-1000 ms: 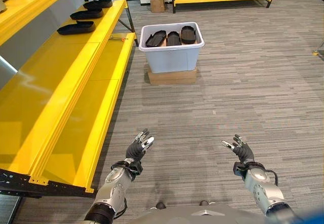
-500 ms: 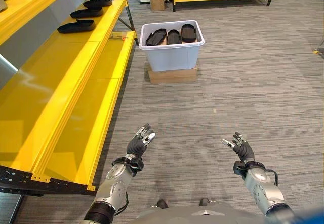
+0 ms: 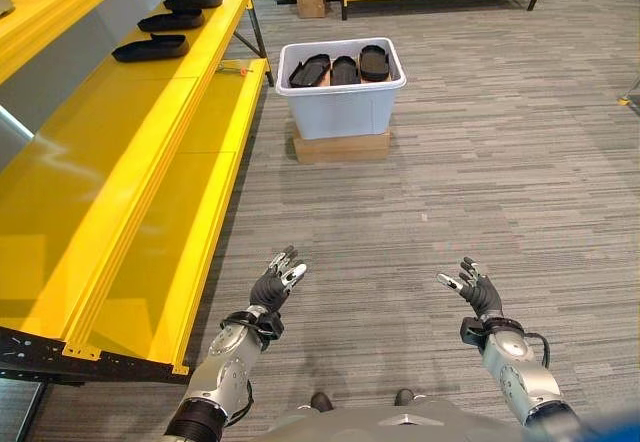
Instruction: Move parts from the plastic box to the shelf.
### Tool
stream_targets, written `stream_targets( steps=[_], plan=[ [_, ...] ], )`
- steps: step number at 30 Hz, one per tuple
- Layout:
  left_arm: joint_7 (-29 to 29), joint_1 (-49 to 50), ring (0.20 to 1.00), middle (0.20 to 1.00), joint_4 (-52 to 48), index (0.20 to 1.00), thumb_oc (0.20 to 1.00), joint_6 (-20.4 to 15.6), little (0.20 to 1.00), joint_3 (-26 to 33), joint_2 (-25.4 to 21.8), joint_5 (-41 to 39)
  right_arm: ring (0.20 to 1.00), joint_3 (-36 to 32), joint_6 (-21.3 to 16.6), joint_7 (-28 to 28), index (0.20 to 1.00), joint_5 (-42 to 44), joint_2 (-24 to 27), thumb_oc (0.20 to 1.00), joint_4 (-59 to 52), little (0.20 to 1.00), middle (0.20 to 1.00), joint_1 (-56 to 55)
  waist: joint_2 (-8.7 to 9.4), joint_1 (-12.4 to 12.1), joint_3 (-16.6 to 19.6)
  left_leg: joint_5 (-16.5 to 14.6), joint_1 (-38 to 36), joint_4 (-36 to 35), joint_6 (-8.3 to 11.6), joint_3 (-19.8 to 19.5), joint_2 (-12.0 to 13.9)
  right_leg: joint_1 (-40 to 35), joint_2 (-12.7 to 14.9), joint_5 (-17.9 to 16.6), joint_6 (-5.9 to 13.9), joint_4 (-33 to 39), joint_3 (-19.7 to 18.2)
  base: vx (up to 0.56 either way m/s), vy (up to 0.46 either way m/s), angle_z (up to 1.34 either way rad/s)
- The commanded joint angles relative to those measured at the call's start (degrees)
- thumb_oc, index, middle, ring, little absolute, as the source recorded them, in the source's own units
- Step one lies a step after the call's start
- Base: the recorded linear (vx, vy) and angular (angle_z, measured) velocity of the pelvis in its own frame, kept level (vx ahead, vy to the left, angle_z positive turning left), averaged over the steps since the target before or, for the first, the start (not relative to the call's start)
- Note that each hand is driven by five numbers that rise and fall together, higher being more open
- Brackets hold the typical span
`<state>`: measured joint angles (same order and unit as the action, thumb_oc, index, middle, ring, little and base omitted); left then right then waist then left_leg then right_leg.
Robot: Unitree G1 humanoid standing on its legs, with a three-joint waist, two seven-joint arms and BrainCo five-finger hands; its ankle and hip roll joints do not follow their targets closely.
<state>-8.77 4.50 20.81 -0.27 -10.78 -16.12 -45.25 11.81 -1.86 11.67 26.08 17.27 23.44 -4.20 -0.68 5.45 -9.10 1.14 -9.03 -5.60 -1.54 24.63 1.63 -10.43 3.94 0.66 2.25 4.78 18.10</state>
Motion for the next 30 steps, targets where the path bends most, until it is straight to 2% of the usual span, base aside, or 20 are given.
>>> stream_targets(
  steps=[1, 3, 5, 6, 8, 9, 11, 12, 13, 15, 16, 18, 20, 22, 24, 28, 30],
  plan=[
    [-1.2, -3.1, 1.0, 1.0, 1.1, 1.0, 1.0, -2.7, 1.0, 0.5, 0.0, -1.9, 1.0, -0.6, -4.9, 0.7, 1.0, 0.2, 0.0, 1.0, -0.9, 1.0, 1.0, 3.1, 0.76, 0.0, 0.3, -4.6, -2.4, 0.6, 0.36, 0.2, 0.3, 2.4, 2.8, 2.7, 4.73, -7.8, 1.1, -0.03, 0.128, 0.03],
    [-1.7, -3.8, 1.0, 1.0, 2.1, 1.0, 1.0, -3.0, 1.0, 0.5, 0.0, -1.8, 1.0, -0.9, -5.7, -1.0, 1.0, 0.8, 0.0, 1.0, -0.7, 1.0, 1.0, 3.5, 0.38, 0.3, -0.4, -4.7, -2.4, 0.6, -0.4, 0.0, 0.0, 4.0, 2.9, 3.9, 4.71, -12.2, 0.9, -0.04, 0.177, -0.02],
    [-1.9, -4.1, 1.0, 1.0, 2.6, 1.0, 1.0, -1.1, 1.0, 1.2, 0.1, -4.6, 1.0, -1.3, -6.1, -0.9, 1.0, -1.1, 0.2, 1.0, -1.2, 1.0, 1.0, 3.6, 0.15, 0.6, -1.1, -5.0, -2.5, 0.6, -1.18, -0.2, -0.6, 5.8, 2.8, 4.1, 5.04, -16.6, 0.5, -0.03, 0.196, -0.05],
    [-1.7, -4.7, 1.0, 1.0, 3.2, 1.0, 1.0, -0.7, 1.0, 1.3, 0.0, -3.4, 1.0, -1.7, -6.4, -0.2, 1.0, -0.4, 0.6, 1.0, -1.7, 1.0, 1.0, 4.0, 0.08, 0.8, -1.7, -5.2, -2.3, 0.6, -1.87, -0.4, -1.1, 8.0, 2.8, 3.8, 5.49, -21.8, 0.1, -0.08, 0.283, -0.04],
    [-2.1, -5.7, 1.0, 1.0, 3.9, 1.0, 1.0, 0.2, 1.0, 0.7, -0.7, -0.9, 1.0, -3.1, -7.3, 0.9, 1.0, 2.0, 0.9, 1.0, -2.0, 1.0, 1.0, 4.5, -0.82, 1.5, -4.1, -5.9, -2.6, 0.6, -3.3, -1.4, -2.3, 18.5, 7.7, -1.6, 7.81, -42.3, -0.2, -0.02, 0.302, 0.02],
    [-1.0, -5.1, 1.0, 1.0, 3.9, 1.0, 1.0, 0.9, 1.0, 0.3, -0.9, -1.4, 1.0, -3.7, -8.1, 1.5, 1.0, 1.1, 0.6, 1.0, -2.2, 1.0, 1.0, 4.4, -0.85, 1.8, -4.8, -6.3, -3.6, 0.6, -2.68, -2.2, -2.5, 20.3, 8.1, -4.0, 8.11, -39.7, -0.3, 0.13, 0.083, 0.14],
    [-1.0, -4.5, 1.0, 1.0, 4.1, 1.0, 1.0, 1.0, 1.0, 0.2, -1.0, -1.3, 1.0, -4.0, -8.9, 5.8, 1.0, -1.2, 0.2, 1.0, -3.4, 1.0, 1.0, 3.9, -0.13, 2.2, -5.1, -7.0, -4.7, 0.6, -1.99, -2.9, -2.6, 19.9, 7.9, -6.0, 8.4, -30.5, -0.1, 0.24, -0.151, 0.2],
    [-1.1, -4.3, 1.0, 1.0, 3.7, 1.0, 1.0, 1.0, 1.0, -0.3, -1.0, -0.3, 1.0, -4.4, -8.6, 9.5, 1.0, -1.6, -0.3, 1.0, -4.3, 1.0, 1.0, 3.8, 0.64, 2.4, -5.3, -7.8, -5.5, 0.6, -1.59, -3.4, -2.6, 18.6, 7.7, -8.9, 9.09, -21.0, 0.0, 0.31, -0.238, 0.41],
    [-0.8, -4.3, 1.0, 1.0, 3.6, 1.0, 1.0, 0.5, 1.0, -1.0, -1.0, 0.3, 1.0, -4.7, -8.6, 11.4, 1.0, -1.8, -0.6, 1.0, -4.1, 1.0, 1.0, 3.9, 1.13, 2.4, -5.5, -8.6, -5.9, 0.6, -1.44, -3.6, -2.9, 18.4, 8.2, -11.3, 9.86, -16.0, -0.3, 0.31, -0.221, 0.55],
    [-0.5, -4.3, 1.0, 1.0, 3.9, 1.0, 1.0, -0.1, 1.0, -2.5, -0.8, 0.2, 1.0, -5.5, -8.8, 12.6, 1.0, -2.5, -1.0, 1.0, -3.6, 1.0, 1.0, 3.8, 1.42, 2.5, -5.9, -9.7, -6.8, 0.6, -1.43, -4.4, -3.1, 18.8, 9.3, -14.8, 10.98, -9.9, -1.7, 0.31, -0.196, 0.55],
    [-1.2, -3.8, 1.0, 1.0, 4.2, 1.0, 1.0, -0.4, 1.0, -3.5, -0.9, 0.4, 1.0, -6.1, -9.3, 14.1, 1.0, -3.1, -1.4, 1.0, -3.6, 1.0, 1.0, 3.4, 1.36, 2.7, -6.1, -10.1, -7.5, 0.6, -1.37, -4.6, -2.9, 18.8, 9.7, -15.1, 11.28, -8.1, -2.7, 0.45, -0.329, 0.51],
    [-2.6, -3.1, 1.0, 1.0, 4.7, 1.0, 1.0, -0.5, 1.0, -4.4, -0.6, 1.9, 1.0, -6.7, -9.7, 15.7, 1.0, -3.1, -1.2, 1.0, -3.6, 1.0, 1.0, 2.7, 1.66, 3.0, -5.5, -9.4, -7.7, 0.6, -0.94, -4.2, -2.6, 17.2, 9.0, -15.1, 11.07, -6.2, -3.3, 0.36, -0.29, 0.42],
    [-2.4, -2.7, 1.0, 1.0, 4.0, 1.0, 1.0, -0.1, 1.0, -4.8, -0.8, 2.0, 1.0, -6.6, -10.0, 16.3, 1.0, -3.5, -1.0, 1.0, -3.2, 1.0, 1.0, 3.0, 1.64, 2.6, -5.1, -9.8, -8.0, 1.1, -0.86, -2.6, -2.2, 16.1, 8.9, -14.2, 10.99, -6.6, -1.4, 0.26, -0.202, 0.43],
    [-2.0, -2.8, 1.0, 1.0, 3.9, 1.0, 1.0, 0.3, 1.0, -4.9, -1.1, 1.8, 1.0, -6.2, -11.1, 18.0, 1.0, -3.9, -0.4, 1.0, -2.6, 1.0, 1.0, 3.4, 1.68, 2.4, -4.5, -10.6, -7.6, 3.1, -0.93, -1.6, -1.6, 15.8, 8.4, -11.9, 10.0, -7.9, 0.0, 0.27, -0.221, 0.13],
    [-1.5, -2.3, 1.0, 1.0, 4.1, 1.0, 1.0, -0.3, 1.0, -4.7, -0.8, 1.9, 1.0, -6.4, -11.9, 20.2, 1.0, -2.1, 0.3, 1.0, -2.3, 1.0, 1.0, 3.2, 1.74, 2.5, -3.5, -12.0, -7.3, 6.0, -1.06, -1.0, -0.8, 15.0, 7.1, -8.6, 8.49, -8.7, 0.7, 0.31, -0.251, -0.02],
    [-1.1, -1.1, 1.0, 1.0, 3.7, 1.0, 1.0, -1.1, 1.0, -3.9, 0.1, 1.5, 1.0, -8.2, -12.4, 19.6, 1.0, -2.4, 1.8, 1.0, -0.8, 1.0, 1.0, 2.3, 1.49, 3.0, -1.6, -14.3, -7.6, 10.8, -0.11, 0.4, 0.3, 13.5, 4.6, -5.1, 5.12, -8.8, 1.7, 0.38, -0.306, -0.11],
    [0.7, -1.2, 1.0, 1.0, 4.2, 1.0, 1.0, -2.7, 1.0, -3.2, 1.2, -2.1, 1.0, -8.9, -12.5, 17.4, 1.0, -2.6, 3.2, 1.0, 0.3, 1.0, 1.0, 1.9, 0.88, 3.4, -0.4, -8.8, -6.6, 19.1, 3.6, 1.8, 2.9, 11.8, 1.4, -2.1, 1.9, -7.7, 2.2, 0.37, -0.403, -0.2]
  ],
)
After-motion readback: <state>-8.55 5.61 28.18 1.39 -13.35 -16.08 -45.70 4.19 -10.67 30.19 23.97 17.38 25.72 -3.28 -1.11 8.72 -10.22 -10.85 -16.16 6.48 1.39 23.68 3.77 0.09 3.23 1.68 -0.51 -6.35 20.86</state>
